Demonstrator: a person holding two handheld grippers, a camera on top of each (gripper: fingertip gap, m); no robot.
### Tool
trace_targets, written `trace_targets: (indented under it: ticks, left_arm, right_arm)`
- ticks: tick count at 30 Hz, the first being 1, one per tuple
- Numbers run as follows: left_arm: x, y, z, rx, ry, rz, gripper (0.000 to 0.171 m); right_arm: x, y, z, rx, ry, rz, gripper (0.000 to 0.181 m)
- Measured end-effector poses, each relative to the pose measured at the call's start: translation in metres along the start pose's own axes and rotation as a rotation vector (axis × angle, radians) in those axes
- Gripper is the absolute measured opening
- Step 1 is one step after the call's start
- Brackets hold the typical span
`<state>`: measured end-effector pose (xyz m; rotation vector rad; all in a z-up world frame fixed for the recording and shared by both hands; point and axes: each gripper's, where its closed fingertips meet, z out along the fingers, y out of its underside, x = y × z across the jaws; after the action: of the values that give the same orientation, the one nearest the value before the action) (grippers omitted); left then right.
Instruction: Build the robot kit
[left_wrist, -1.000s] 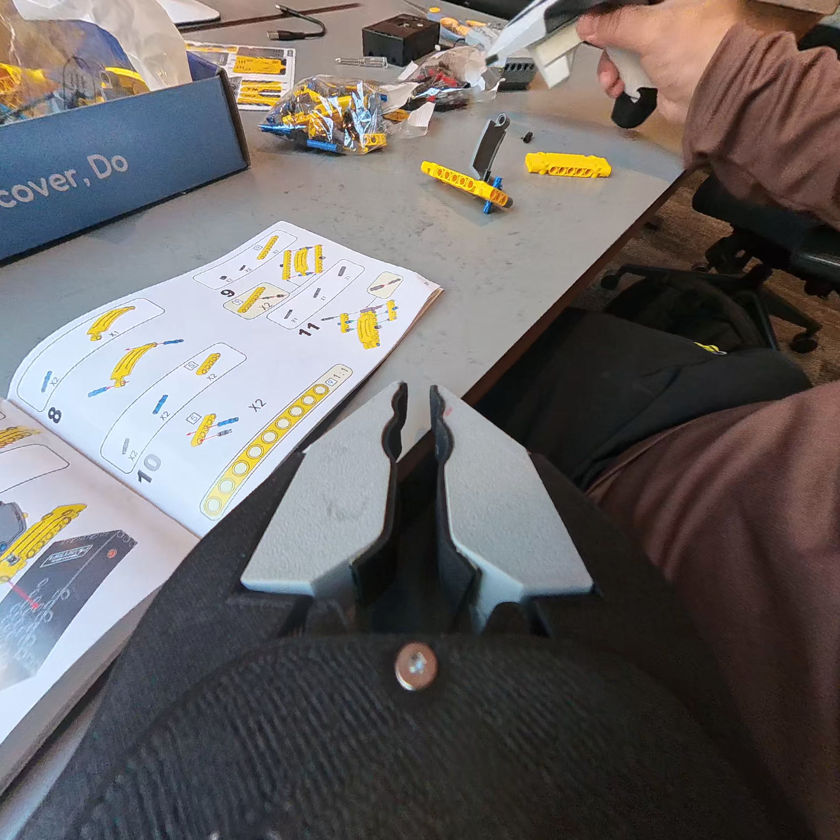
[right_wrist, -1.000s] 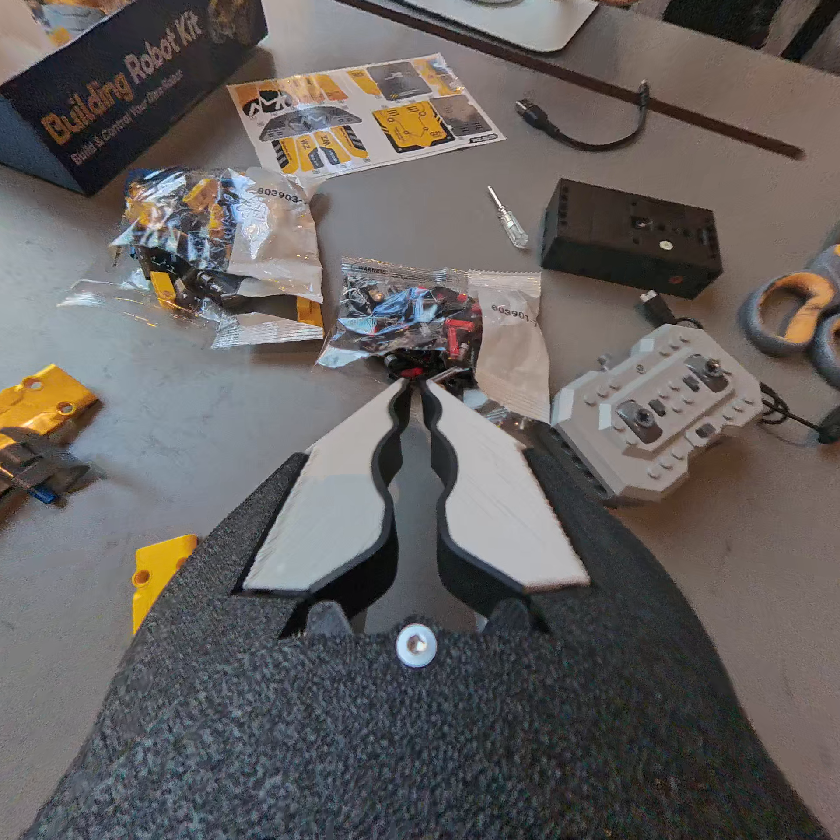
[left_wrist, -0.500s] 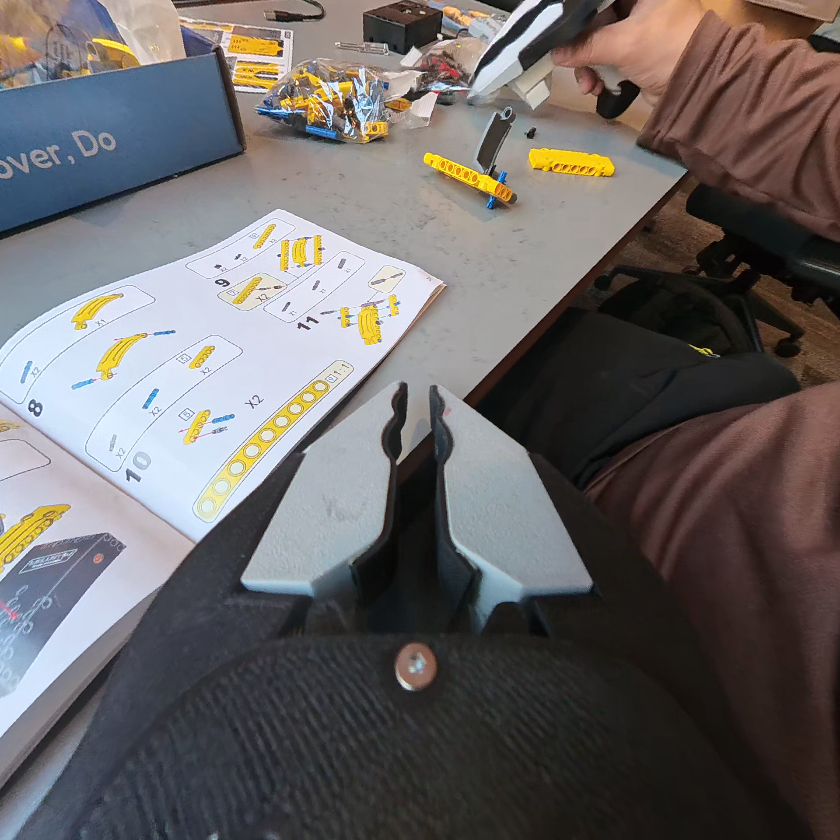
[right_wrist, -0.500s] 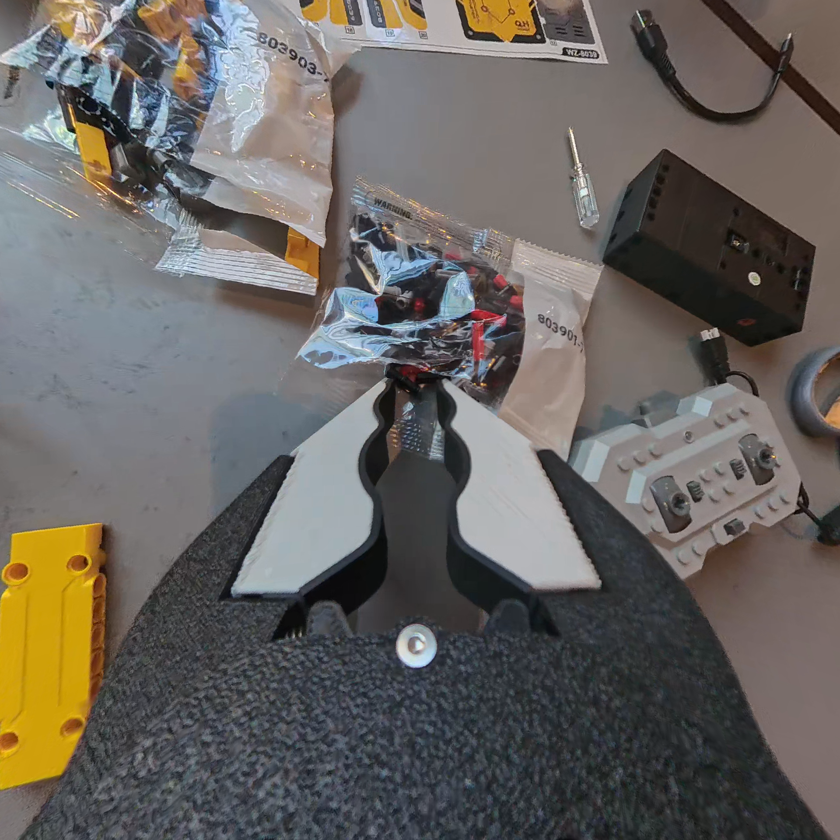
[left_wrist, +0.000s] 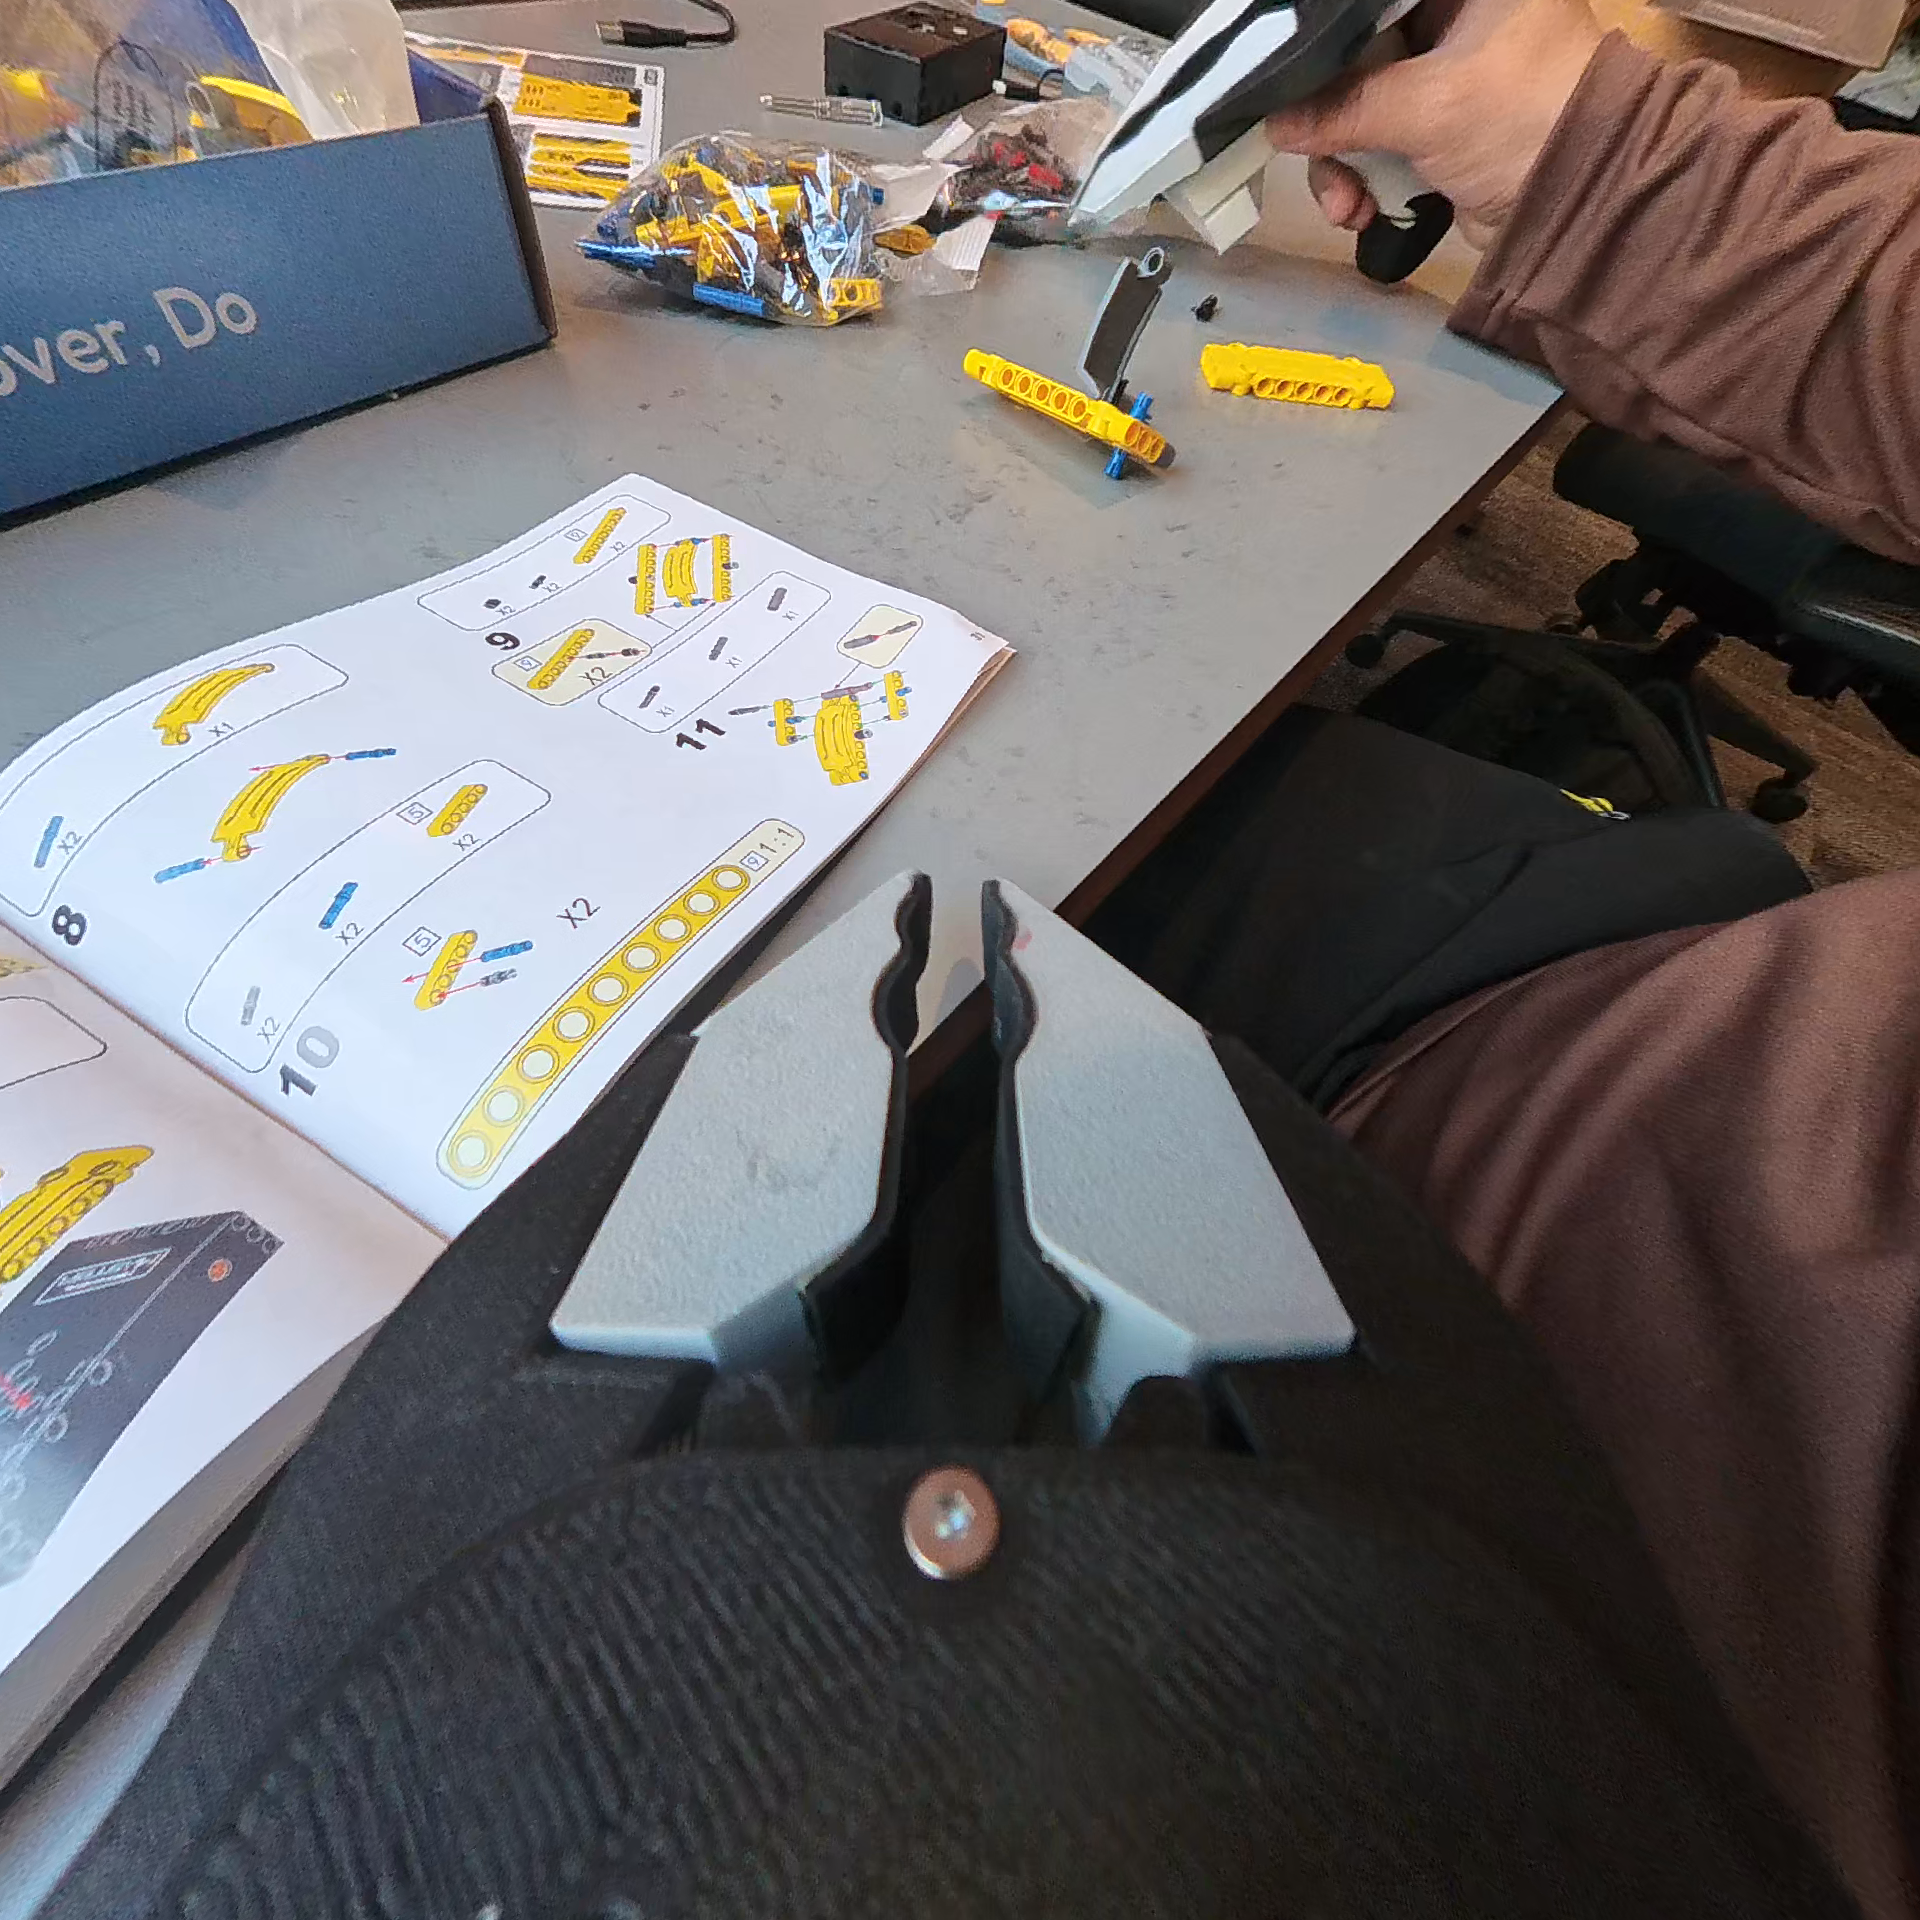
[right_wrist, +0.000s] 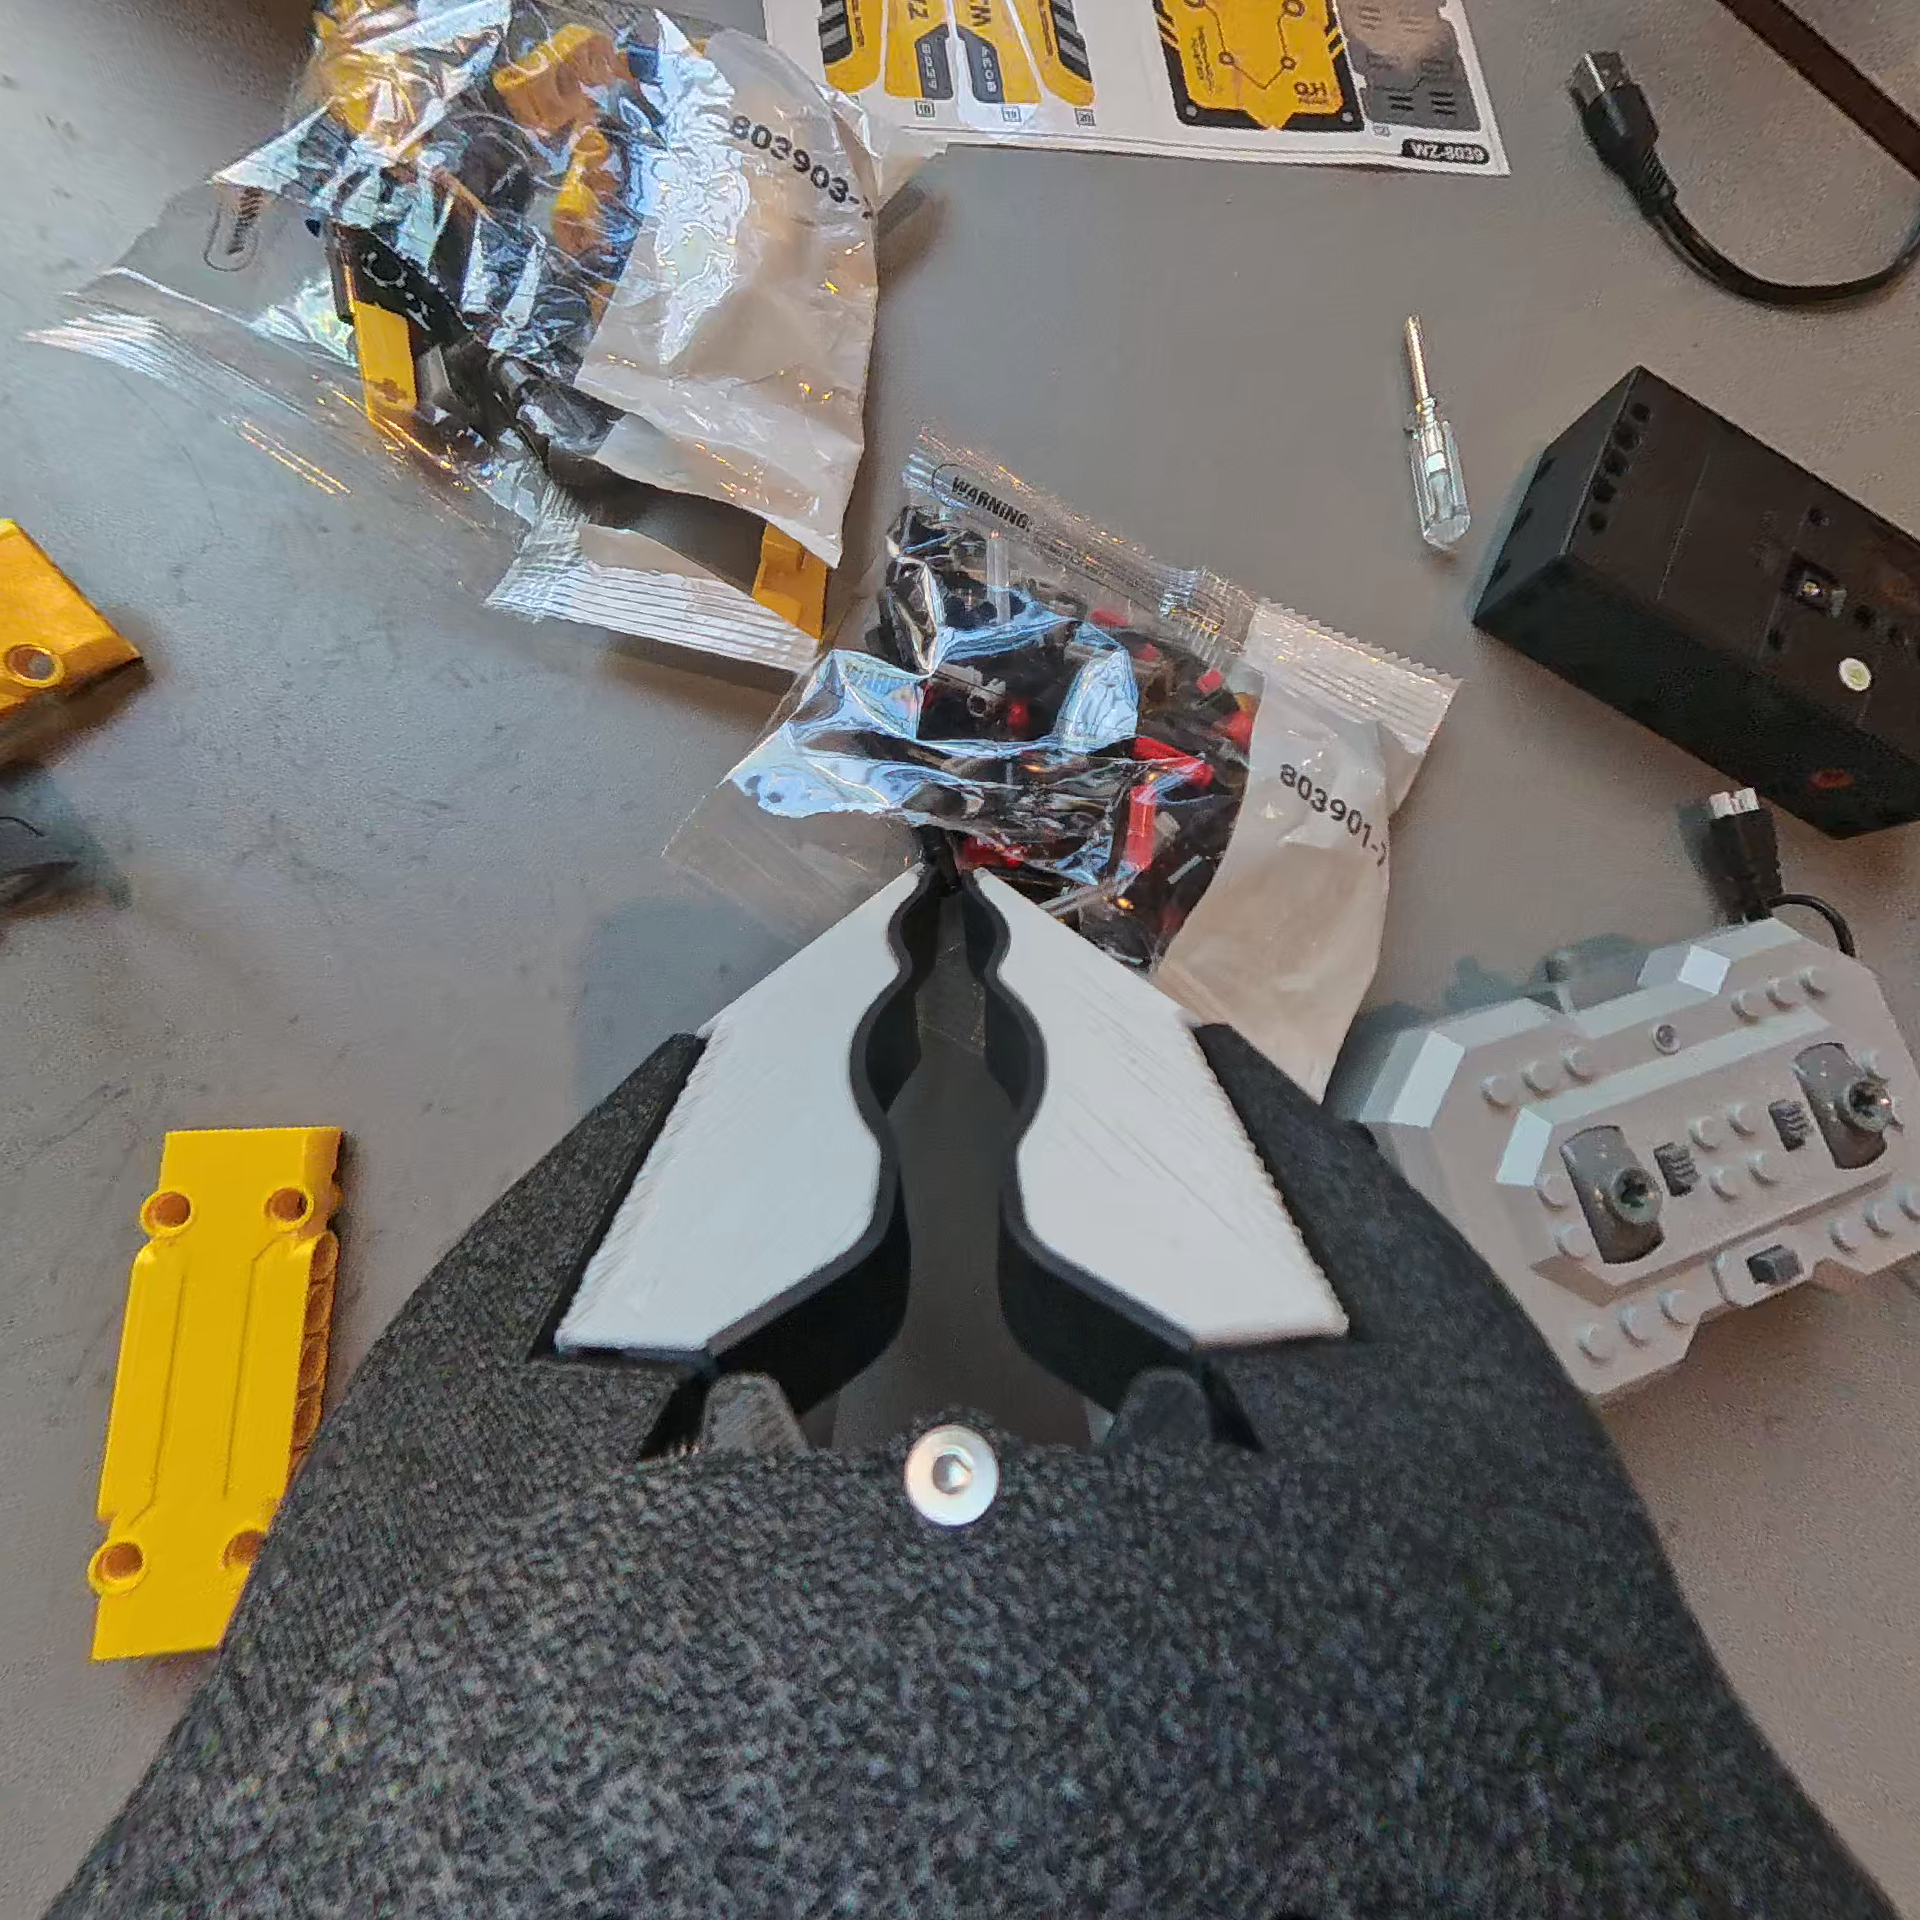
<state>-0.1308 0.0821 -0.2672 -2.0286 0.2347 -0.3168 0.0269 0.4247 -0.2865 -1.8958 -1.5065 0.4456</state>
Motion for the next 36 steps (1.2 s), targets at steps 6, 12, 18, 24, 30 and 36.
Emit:
trace_targets:
  ticks: [6, 12, 18, 24, 30, 36]
  left_arm:
    - [0.0, 0.0, 0.0, -0.002, 0.0, 0.001, 0.007]
    - [0.001, 0.0, 0.0, -0.002, 0.002, 0.002, 0.007]
    - [0.0, 0.001, -0.001, -0.001, 0.002, 0.002, 0.007]
    - [0.0, 0.001, -0.001, 0.0, 0.005, -0.001, 0.007]
    - [0.002, 0.001, 0.0, -0.002, 0.009, 0.002, 0.007]
    - [0.003, 0.0, 0.0, 0.001, 0.01, 0.002, 0.007]
  right_arm:
    - [-0.005, 0.001, -0.004, 0.008, -0.029, 0.009, 0.004]
    - [-0.005, -0.002, -0.016, 0.015, -0.022, 0.003, 0.004]
    - [-0.01, 0.001, -0.032, 0.015, -0.014, 0.002, 0.004]
    - [-0.029, 0.017, -0.05, -0.002, -0.041, 0.005, 0.004]
    - [-0.037, 0.039, -0.059, -0.034, -0.033, 0.021, 0.004]
    - [-0.044, 0.053, -0.054, -0.053, -0.066, 0.023, 0.005]
